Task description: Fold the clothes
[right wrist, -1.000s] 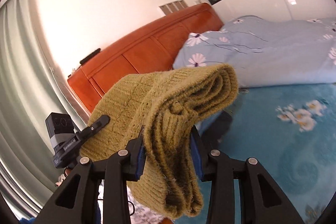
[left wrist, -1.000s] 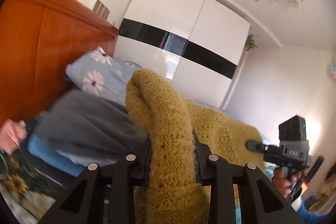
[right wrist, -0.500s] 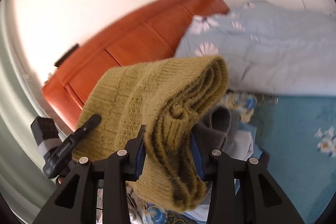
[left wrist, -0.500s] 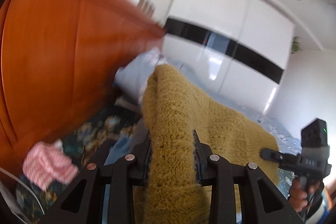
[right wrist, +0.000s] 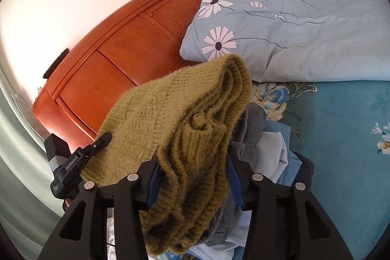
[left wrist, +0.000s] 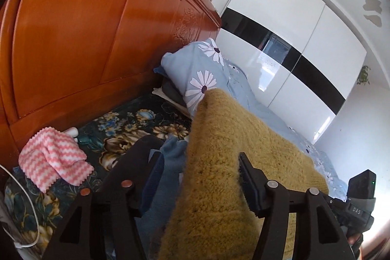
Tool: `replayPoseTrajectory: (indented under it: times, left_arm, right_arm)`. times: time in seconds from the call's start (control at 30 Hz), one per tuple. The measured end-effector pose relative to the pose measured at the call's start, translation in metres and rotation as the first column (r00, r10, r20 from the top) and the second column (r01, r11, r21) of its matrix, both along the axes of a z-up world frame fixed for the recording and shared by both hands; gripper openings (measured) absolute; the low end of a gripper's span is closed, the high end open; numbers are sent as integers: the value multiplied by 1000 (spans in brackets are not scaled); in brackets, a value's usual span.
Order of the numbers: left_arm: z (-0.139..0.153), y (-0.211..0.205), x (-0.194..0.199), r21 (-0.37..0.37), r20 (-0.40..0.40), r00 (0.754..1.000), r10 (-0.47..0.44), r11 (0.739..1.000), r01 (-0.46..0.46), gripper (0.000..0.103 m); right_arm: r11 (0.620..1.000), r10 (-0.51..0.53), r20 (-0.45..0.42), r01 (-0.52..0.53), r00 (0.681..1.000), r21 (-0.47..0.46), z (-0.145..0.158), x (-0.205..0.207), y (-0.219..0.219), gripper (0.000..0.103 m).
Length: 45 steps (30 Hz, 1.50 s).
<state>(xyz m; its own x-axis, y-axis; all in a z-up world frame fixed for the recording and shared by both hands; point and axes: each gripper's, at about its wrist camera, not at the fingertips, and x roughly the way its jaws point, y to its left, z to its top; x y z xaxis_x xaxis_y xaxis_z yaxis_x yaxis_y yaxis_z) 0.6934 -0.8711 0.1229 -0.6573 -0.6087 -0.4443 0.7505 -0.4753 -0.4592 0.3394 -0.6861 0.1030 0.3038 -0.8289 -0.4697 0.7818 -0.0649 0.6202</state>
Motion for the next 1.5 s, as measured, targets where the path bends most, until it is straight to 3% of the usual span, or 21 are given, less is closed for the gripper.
replayPoseTrajectory:
  times: [0.1, 0.27, 0.43, 0.6, 0.8, 0.87, 0.97, 1.07, 1.13, 1.17, 1.2, 1.23, 1.37, 1.5]
  left_arm:
    - [7, 7, 10, -6, 11, 999, 32, 999, -32, 75]
    - [11, 16, 25, 52, -7, 998, 66, 996, -66, 76]
    - [5, 64, 32, -17, 31, 993, 115, 993, -115, 82]
    - [-27, 147, 26, -100, 121, 980, 156, 984, -145, 92]
    - [-85, 235, 4, -77, 300, 954, 25, 997, -2, 93]
    - [-102, 262, 6, -76, 320, 947, 24, 997, 1, 93]
    - [-117, 296, 19, -58, 288, 957, 27, 998, -11, 93]
    - [-128, 319, 39, -43, 260, 965, 38, 999, -28, 103]
    - [-131, 334, 51, -54, 266, 961, 70, 997, -58, 103]
    - [-132, 339, 56, -56, 270, 959, 84, 996, -72, 103]
    - [-133, 343, 62, -55, 274, 957, 92, 995, -80, 103]
    - [-133, 346, 67, -54, 277, 955, 103, 994, -92, 103]
    - [-132, 358, 86, -29, 252, 955, 159, 987, -157, 103]
    - [-125, 369, 101, 1, 166, 968, 188, 982, -191, 103]
  right_arm:
    - [1000, 0, -32, 0, 1000, 2, 5, 0, 10, 50]
    - [1000, -20, -75, 21, 997, 14, 6, 1, 31, 50]
    - [998, -57, -118, 61, 991, 32, -1, 5, 69, 50]
    - [992, -91, -260, 109, 961, 55, -21, 36, 129, 50]
    - [993, -55, -356, 87, 933, 74, -49, 98, 196, 59]
    - [992, -63, -373, 98, 926, 77, -55, 117, 216, 63]
    - [993, -64, -375, 97, 925, 72, -59, 138, 239, 67]
    - [997, -48, -334, 68, 941, 48, -60, 152, 257, 67]
    - [997, -54, -309, 70, 950, 41, -62, 157, 266, 70]
    - [997, -57, -307, 72, 950, 40, -62, 160, 269, 76]
    - [997, -58, -316, 72, 947, 32, -61, 163, 272, 89]
    - [997, -60, -327, 69, 943, 16, -59, 167, 274, 93]
    - [997, -70, -354, 59, 933, -42, -50, 176, 279, 95]
    - [993, -104, -414, 70, 904, -98, -40, 180, 288, 103]
